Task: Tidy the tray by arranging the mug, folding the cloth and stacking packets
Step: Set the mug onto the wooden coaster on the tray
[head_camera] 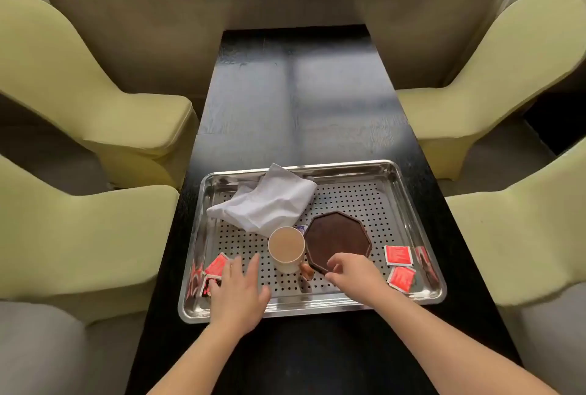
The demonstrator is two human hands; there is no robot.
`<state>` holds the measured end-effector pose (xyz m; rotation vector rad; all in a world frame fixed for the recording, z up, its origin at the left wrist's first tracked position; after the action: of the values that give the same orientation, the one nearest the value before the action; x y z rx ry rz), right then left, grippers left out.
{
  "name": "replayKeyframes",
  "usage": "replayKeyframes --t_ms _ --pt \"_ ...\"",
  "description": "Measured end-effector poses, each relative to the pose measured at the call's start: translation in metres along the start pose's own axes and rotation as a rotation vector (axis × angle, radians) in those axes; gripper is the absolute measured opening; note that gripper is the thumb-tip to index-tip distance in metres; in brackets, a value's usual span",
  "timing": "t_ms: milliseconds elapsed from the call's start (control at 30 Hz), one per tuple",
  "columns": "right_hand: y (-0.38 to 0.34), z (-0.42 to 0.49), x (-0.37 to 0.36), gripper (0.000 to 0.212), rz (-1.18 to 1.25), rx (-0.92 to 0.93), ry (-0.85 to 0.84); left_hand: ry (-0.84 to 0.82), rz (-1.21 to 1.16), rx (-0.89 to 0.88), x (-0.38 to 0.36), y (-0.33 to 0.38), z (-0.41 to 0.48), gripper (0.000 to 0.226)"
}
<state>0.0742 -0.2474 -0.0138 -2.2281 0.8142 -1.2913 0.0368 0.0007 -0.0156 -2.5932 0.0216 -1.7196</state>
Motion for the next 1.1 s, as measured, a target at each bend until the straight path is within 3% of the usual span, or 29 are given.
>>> replayKeyframes --t_ms 267,633,833,933,1100 --pt "0.025 0.006 -0.021 0.034 -0.021 -0.087 -0.007 -0.143 -0.074 0.069 -0.046 0.001 -0.003 0.067" --pt "0.049 0.03 -0.02 0.028 -0.056 -0.086 0.076 -0.094 -0.003 0.083 -0.063 0.001 -0.013 0.062" --pt "0.062 0.035 -0.001 0.024 -0.051 -0.055 0.113 0.046 -0.146 -0.07 -0.045 0.057 -0.016 0.051" --pt "0.07 0.036 0.006 0.02 -0.083 -0.025 0.105 0.017 -0.278 -0.129 -0.043 0.094 -0.015 0.05" --pt "0.08 0.039 0.01 0.019 -0.134 0.07 0.108 -0.117 -0.39 -0.178 -0.05 0.141 -0.005 0.068"
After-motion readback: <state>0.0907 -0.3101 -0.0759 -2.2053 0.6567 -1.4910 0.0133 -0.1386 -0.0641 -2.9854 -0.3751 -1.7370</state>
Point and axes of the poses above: each hand's wrist, its own z-axis towards the middle knuckle, its own x-axis out of the back of the hand, y = z × x, the point moved 4 cm from there along z, towards the middle knuckle, and after that the axes turned 15 degrees about z, right-handed, at the moved point
